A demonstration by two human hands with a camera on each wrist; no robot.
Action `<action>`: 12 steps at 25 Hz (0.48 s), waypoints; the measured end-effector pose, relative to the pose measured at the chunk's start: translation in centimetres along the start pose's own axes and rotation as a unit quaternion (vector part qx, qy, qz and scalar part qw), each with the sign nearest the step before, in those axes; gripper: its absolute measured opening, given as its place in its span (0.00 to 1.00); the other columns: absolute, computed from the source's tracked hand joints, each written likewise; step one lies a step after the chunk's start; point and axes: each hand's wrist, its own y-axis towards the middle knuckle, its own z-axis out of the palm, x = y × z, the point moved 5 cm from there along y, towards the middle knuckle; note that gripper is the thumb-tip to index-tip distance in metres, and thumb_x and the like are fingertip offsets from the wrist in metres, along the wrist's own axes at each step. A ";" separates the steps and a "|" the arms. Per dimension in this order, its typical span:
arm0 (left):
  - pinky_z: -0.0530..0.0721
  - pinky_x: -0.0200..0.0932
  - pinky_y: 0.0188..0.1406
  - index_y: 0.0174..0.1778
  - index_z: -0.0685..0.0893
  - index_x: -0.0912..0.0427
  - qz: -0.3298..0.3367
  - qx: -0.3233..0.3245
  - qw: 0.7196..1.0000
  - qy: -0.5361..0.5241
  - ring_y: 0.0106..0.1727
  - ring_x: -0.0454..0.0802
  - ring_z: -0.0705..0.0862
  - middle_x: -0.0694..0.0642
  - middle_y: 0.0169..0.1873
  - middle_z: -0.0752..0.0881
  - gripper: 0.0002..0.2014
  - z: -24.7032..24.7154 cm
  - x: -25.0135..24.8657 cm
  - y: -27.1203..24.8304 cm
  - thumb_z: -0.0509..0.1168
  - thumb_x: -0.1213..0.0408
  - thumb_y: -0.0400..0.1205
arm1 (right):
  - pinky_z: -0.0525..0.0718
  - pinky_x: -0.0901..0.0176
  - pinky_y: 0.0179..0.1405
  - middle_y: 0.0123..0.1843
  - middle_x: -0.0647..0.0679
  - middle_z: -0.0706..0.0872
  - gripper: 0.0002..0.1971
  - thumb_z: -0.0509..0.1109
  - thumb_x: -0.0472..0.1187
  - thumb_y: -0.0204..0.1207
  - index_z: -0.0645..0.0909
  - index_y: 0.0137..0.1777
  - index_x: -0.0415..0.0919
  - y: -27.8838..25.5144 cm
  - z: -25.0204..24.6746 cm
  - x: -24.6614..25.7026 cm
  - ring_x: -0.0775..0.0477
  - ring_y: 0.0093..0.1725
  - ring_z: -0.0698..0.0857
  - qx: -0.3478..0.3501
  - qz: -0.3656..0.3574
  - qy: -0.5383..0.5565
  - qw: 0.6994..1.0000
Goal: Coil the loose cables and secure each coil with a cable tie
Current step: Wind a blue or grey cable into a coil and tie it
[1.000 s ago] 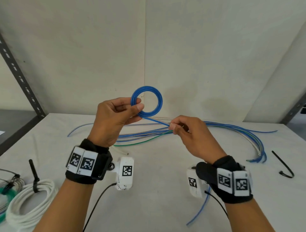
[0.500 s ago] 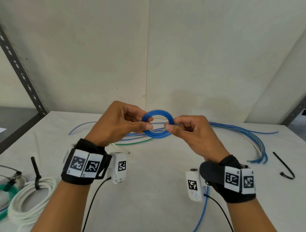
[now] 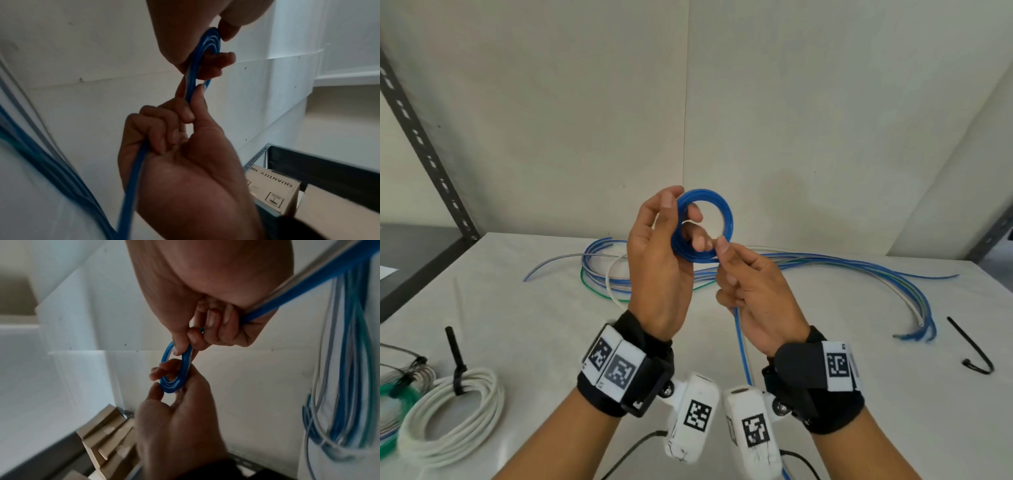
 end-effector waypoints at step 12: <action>0.58 0.37 0.21 0.41 0.65 0.55 -0.026 0.042 0.978 0.202 0.23 0.41 0.57 0.44 0.24 0.63 0.13 -3.4 -3.4 3.0 0.48 0.65 0.94 | 0.73 0.68 0.27 0.29 0.52 0.83 0.09 0.70 0.37 0.85 0.88 0.47 0.34 0.2 -0.7 0.7 0.52 0.25 0.75 0.097 -0.062 -0.308 0.944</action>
